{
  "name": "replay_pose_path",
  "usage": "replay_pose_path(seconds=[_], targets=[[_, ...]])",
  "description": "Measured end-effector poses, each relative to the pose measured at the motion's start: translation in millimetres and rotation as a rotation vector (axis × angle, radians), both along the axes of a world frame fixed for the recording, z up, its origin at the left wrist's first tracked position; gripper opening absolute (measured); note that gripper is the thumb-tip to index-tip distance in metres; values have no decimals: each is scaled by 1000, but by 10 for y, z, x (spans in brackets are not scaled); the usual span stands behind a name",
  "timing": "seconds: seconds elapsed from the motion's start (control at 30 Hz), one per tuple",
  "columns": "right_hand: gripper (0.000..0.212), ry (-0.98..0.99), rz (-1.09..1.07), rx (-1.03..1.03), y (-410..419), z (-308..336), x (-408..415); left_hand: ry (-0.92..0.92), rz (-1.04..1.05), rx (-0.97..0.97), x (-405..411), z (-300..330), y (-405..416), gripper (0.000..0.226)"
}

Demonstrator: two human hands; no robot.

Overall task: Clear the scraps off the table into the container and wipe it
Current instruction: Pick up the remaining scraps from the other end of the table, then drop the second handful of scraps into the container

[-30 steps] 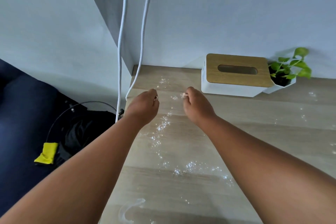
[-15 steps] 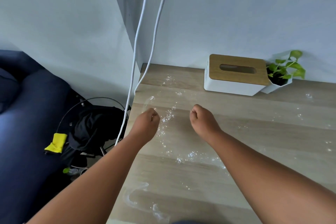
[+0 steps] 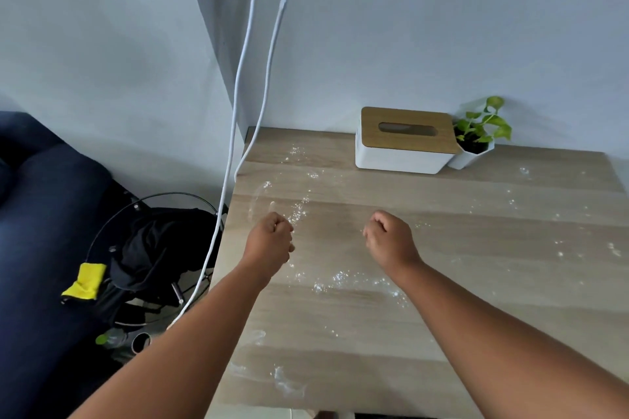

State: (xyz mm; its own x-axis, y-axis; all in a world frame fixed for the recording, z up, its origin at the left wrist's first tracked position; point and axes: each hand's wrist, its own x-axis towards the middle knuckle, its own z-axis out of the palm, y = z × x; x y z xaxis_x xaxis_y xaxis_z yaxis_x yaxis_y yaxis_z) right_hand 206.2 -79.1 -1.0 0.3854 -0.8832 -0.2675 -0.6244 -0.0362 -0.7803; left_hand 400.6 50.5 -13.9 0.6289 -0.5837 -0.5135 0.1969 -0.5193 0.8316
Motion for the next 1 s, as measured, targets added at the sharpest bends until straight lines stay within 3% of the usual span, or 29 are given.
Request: replay_pose_path(seconds=[0.37,0.57,1.0], targets=[[22,-50,-83,29,132,158,-782,156,-42,-17,-704,120,42,20],[21,-107,-274,110,159,103,-1359,223,-23,-38,-1148,185,-45,12],[21,-483,-739,404,542,356,-3468,198,-395,-3,-3236,528,-427,14]])
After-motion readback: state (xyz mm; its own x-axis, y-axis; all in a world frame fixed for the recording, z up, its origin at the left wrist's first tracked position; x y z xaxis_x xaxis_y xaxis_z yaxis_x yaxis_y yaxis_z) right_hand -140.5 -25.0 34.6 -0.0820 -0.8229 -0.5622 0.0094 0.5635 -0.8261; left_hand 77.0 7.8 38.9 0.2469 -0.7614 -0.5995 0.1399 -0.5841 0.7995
